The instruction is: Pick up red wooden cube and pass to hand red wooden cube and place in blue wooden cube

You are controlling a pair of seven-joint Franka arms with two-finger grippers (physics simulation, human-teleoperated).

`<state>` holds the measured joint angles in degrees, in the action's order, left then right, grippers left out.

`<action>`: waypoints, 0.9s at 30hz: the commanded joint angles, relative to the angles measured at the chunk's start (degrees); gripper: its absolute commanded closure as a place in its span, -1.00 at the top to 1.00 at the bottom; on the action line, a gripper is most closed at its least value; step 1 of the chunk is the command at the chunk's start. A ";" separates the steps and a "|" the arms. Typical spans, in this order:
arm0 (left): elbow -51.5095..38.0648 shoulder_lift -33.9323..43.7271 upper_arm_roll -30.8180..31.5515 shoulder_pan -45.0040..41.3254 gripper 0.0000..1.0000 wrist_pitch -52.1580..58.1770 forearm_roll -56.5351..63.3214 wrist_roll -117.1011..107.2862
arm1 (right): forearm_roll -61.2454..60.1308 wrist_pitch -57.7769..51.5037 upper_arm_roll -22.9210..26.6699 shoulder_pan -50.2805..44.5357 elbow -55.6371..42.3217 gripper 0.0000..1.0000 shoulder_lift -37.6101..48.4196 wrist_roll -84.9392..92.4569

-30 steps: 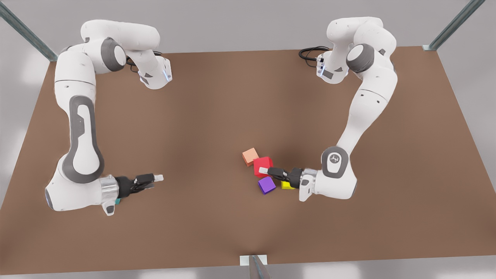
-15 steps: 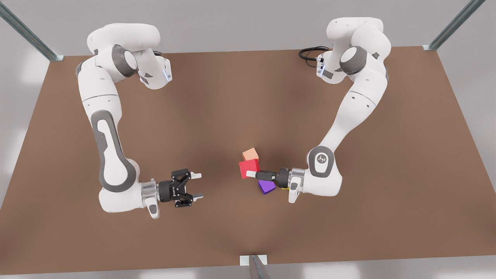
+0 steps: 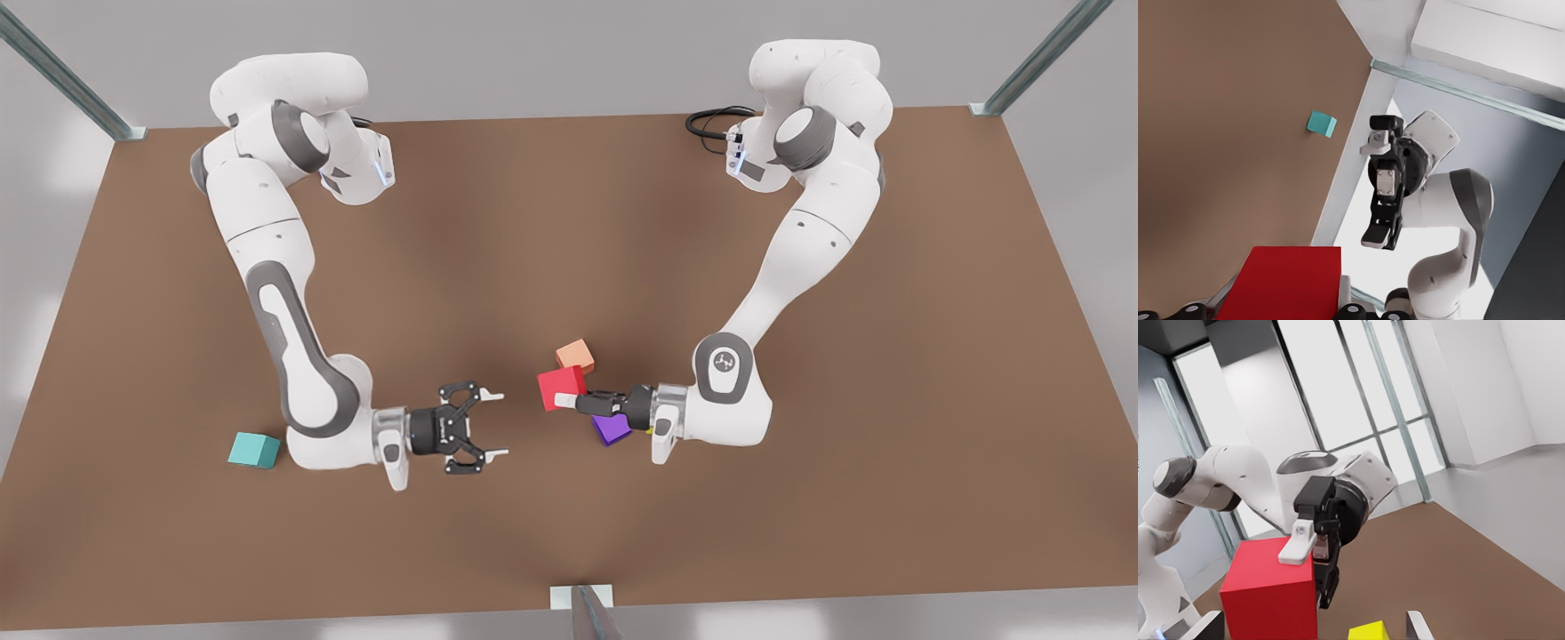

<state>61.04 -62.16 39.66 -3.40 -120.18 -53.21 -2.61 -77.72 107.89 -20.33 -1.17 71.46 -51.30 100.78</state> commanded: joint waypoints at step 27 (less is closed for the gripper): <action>-0.05 -0.25 0.15 -0.03 0.33 -1.55 -0.31 -0.82 | -9.99 3.12 -2.52 -2.17 7.29 1.00 0.41 31.41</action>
<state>61.01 -62.52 39.77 -3.41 -121.54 -53.22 -3.84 -87.02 109.94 -22.81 -3.19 78.77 -50.95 125.05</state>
